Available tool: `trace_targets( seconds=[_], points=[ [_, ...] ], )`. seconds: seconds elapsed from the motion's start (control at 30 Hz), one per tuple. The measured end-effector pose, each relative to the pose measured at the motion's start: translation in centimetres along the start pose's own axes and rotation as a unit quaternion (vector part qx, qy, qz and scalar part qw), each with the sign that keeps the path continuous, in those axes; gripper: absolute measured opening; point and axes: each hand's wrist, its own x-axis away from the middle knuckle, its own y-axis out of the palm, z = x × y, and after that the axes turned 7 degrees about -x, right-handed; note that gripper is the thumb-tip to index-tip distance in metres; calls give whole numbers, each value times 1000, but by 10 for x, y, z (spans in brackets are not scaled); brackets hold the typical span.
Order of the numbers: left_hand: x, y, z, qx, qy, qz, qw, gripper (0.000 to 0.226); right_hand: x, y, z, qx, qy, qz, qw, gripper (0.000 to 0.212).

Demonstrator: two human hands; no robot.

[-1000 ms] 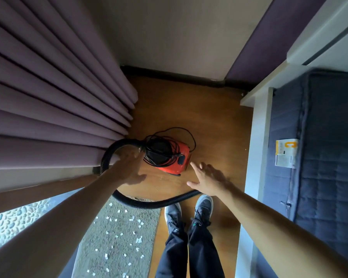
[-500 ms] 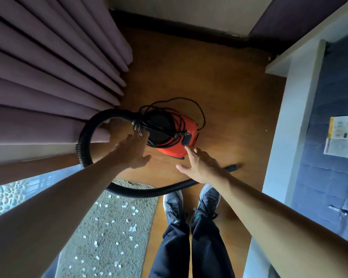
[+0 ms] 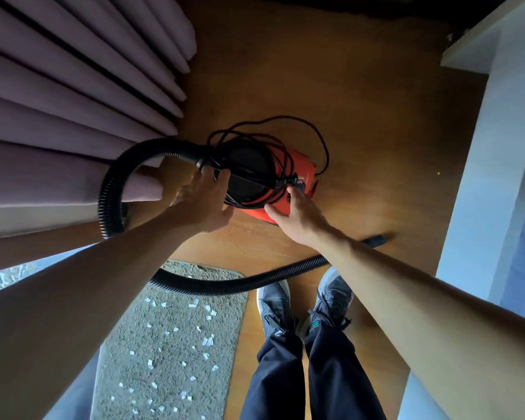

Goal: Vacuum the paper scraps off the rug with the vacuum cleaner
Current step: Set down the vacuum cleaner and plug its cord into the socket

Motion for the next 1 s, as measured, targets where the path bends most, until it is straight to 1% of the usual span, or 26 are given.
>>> trace_targets(
  seconds=[0.07,0.13,0.2,0.27,0.37,0.5,0.6,0.67,0.73,0.87,0.93,1.0],
  points=[
    [-2,5,-1,-16,0,11,1000,68,-9,7,-7,-86,20,53,995,71],
    [-3,9,-3,-14,-4,29,999,68,-16,13,-14,-143,39,106,983,57],
    [-5,10,-4,3,-7,43,999,66,-21,15,-24,-224,76,141,961,47],
    [-7,10,-5,4,-8,44,999,63,-28,17,-31,-324,117,165,924,47],
    [-11,10,-5,-1,-11,43,999,61,-37,17,-39,-451,157,207,854,37],
    [-14,9,-2,-3,-16,55,998,60,-43,7,-49,-526,169,222,803,24],
    [-17,7,0,-11,-26,49,998,63,-44,-4,-63,-599,170,182,761,26],
    [-18,4,2,-6,-33,51,998,61,-43,-12,-73,-609,151,174,759,24],
    [-18,-1,4,7,-41,63,997,56,-41,-21,-82,-611,129,172,762,26],
    [-20,-17,7,57,-16,128,990,43,-41,-48,-101,-604,81,186,771,21],
    [-21,-28,7,86,2,161,983,33,-40,-64,-108,-578,48,204,789,21],
    [-22,-38,9,110,18,188,976,26,-33,-83,-116,-527,-7,219,822,22]
  ],
)
